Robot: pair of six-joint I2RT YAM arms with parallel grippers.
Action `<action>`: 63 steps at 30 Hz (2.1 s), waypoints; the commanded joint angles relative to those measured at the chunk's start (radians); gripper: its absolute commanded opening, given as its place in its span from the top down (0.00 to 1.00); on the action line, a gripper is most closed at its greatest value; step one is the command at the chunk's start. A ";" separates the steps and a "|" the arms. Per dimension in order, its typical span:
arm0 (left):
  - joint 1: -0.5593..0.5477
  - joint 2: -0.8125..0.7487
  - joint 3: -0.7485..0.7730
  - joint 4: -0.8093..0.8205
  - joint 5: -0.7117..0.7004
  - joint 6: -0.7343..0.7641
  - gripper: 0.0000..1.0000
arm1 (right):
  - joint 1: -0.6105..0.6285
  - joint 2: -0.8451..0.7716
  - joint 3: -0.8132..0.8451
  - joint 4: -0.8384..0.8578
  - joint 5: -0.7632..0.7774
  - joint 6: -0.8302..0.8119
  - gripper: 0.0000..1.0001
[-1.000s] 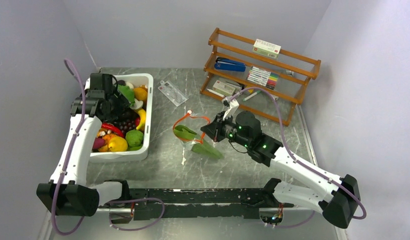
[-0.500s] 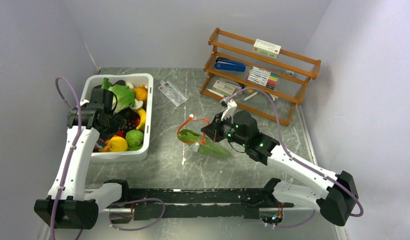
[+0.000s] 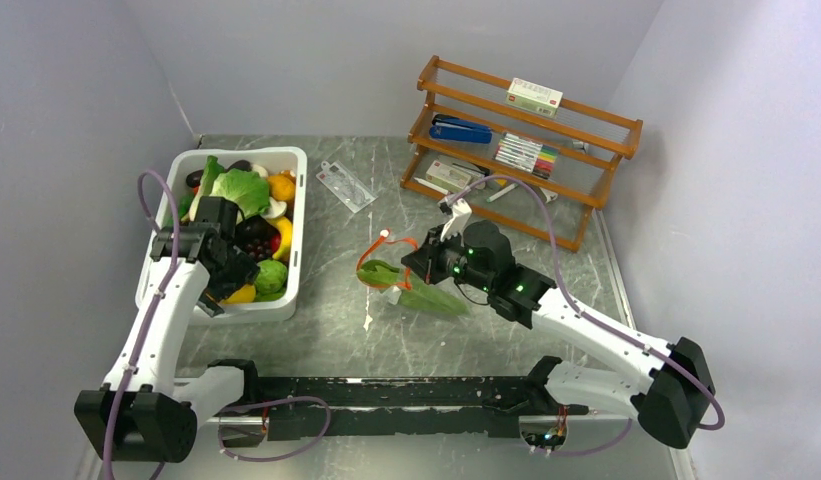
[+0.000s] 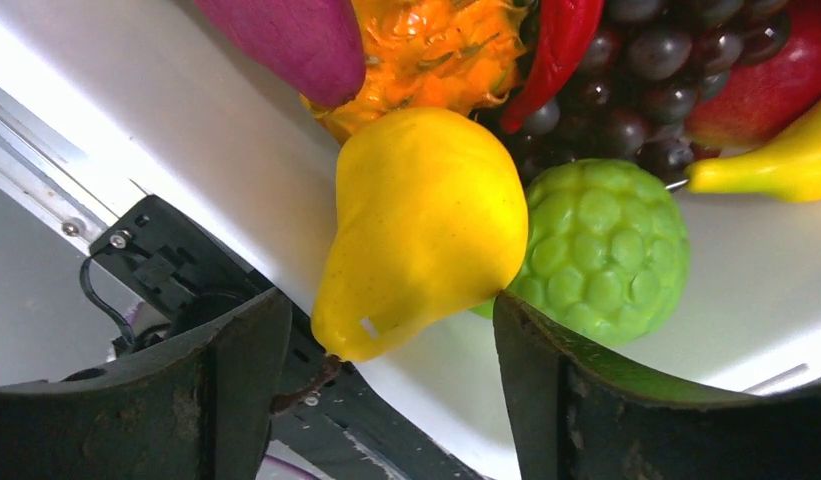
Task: Place the food in the zip-top bag and seal the zipper
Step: Pick up the fake fruit from the bin.
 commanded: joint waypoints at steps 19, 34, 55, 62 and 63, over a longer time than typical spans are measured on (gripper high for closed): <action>0.009 -0.011 0.085 0.095 0.073 0.091 0.38 | -0.004 0.033 0.041 0.042 -0.042 0.001 1.00; 0.008 0.010 -0.016 0.113 0.071 0.088 0.42 | -0.004 0.019 0.031 0.040 -0.029 0.001 1.00; 0.009 -0.054 0.067 0.033 -0.045 0.109 0.93 | -0.005 0.016 0.015 0.047 -0.002 0.005 1.00; 0.009 -0.097 0.175 -0.006 0.000 0.133 0.93 | -0.004 0.030 0.054 -0.016 -0.032 -0.017 1.00; 0.009 -0.108 0.187 0.007 0.018 0.152 0.93 | -0.005 0.026 0.052 -0.017 -0.029 -0.017 1.00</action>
